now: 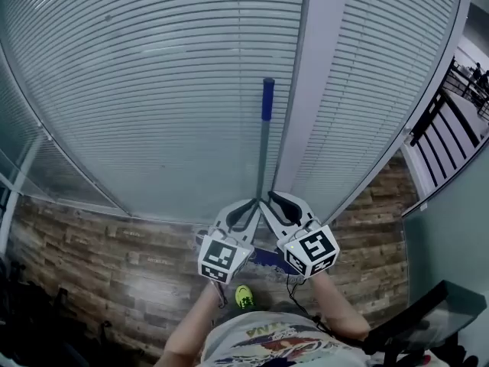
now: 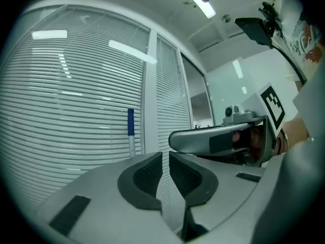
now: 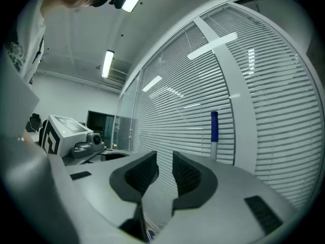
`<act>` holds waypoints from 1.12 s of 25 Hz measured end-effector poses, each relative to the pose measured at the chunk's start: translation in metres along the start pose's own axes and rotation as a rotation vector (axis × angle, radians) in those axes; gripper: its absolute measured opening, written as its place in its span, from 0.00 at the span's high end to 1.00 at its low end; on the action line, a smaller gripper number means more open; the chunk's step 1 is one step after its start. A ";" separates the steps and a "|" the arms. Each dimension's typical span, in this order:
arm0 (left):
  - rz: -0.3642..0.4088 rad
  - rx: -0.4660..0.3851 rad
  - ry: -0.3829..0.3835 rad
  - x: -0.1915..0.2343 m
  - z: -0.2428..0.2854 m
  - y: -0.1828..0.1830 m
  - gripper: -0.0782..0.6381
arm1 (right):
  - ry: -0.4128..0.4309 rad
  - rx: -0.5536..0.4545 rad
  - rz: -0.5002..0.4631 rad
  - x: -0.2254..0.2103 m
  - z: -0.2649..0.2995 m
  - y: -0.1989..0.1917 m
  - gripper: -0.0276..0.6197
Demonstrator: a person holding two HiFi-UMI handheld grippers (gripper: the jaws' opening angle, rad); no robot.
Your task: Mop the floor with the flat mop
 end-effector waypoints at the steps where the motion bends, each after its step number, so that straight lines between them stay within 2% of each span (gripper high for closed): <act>1: 0.002 0.003 -0.006 0.008 0.007 -0.004 0.86 | -0.011 0.003 -0.004 -0.006 0.008 -0.004 0.80; 6: 0.009 -0.001 -0.018 0.043 0.043 -0.024 0.86 | -0.048 0.023 -0.007 -0.043 0.043 -0.024 0.80; 11: 0.016 0.011 0.010 0.087 0.095 -0.027 0.71 | -0.050 0.038 -0.023 -0.094 0.085 -0.019 0.80; 16: 0.067 0.056 0.031 0.113 0.136 -0.042 0.69 | -0.045 0.024 -0.011 -0.137 0.114 -0.024 0.80; 23: 0.095 0.098 0.060 0.139 0.200 -0.064 0.66 | -0.016 0.018 -0.042 -0.193 0.159 -0.021 0.78; 28: 0.108 0.114 0.059 0.142 0.209 -0.079 0.66 | 0.008 0.002 -0.039 -0.196 0.171 -0.019 0.77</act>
Point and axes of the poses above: the fingertips, and each gripper's own axes: z forward along the fingers, x to its left, y out of its top, the point moved 6 cm from there along -z, backward along the fingers, and after that the axes turned 13 degrees about -x, right-handed, at the moved point
